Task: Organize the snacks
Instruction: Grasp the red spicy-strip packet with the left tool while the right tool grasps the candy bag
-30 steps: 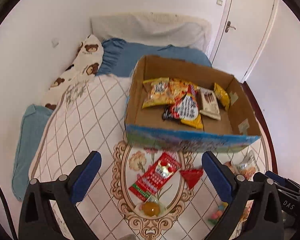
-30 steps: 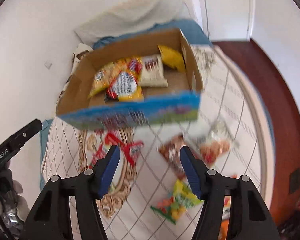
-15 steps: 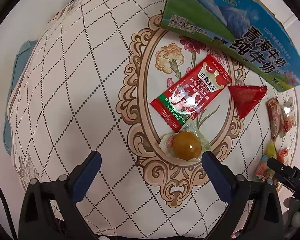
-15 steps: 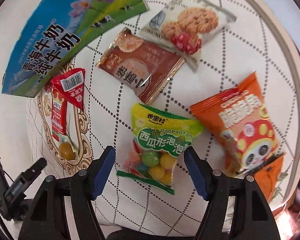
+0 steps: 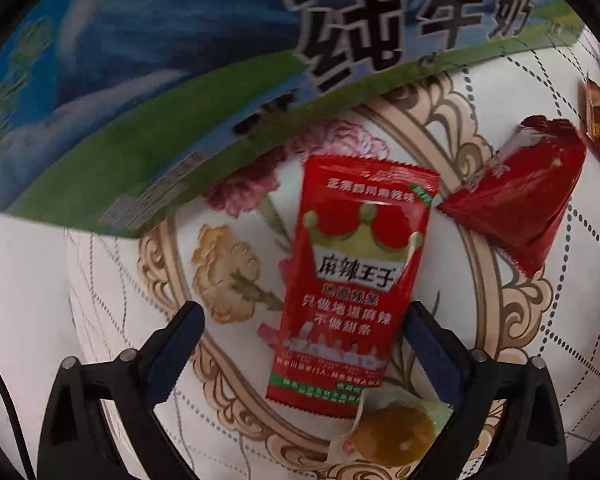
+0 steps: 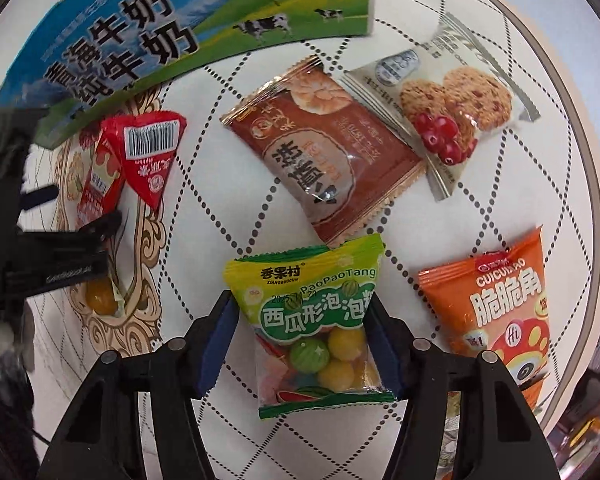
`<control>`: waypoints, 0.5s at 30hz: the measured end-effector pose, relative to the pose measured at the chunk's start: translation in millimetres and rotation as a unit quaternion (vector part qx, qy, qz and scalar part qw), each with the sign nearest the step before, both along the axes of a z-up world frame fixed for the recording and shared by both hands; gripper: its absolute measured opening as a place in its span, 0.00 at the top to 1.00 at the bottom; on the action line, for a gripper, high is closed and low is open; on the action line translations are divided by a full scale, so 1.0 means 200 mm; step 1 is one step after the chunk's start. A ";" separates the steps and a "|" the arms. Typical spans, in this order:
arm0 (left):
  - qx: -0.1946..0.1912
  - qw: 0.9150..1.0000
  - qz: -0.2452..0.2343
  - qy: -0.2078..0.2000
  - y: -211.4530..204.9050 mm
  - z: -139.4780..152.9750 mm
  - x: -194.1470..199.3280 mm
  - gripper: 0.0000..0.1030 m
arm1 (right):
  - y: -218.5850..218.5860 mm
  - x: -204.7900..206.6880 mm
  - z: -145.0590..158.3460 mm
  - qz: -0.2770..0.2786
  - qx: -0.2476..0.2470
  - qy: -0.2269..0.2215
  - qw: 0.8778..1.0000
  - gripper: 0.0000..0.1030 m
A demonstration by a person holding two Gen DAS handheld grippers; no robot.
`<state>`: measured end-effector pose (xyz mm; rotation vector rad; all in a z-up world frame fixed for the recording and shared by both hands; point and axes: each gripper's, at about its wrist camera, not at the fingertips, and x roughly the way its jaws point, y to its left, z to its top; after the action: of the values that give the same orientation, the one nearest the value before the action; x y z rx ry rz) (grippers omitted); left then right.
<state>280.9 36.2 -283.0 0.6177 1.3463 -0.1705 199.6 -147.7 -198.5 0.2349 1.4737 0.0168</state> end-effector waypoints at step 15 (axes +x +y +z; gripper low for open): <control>-0.209 0.918 0.309 0.135 0.37 -0.06 -0.36 0.43 | 0.08 -0.12 -0.01 0.046 0.025 0.005 0.999 0.42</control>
<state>208.1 109.8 -295.0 -0.2142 1.6474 -0.0218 174.7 -130.8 -201.4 0.2076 1.4952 0.1261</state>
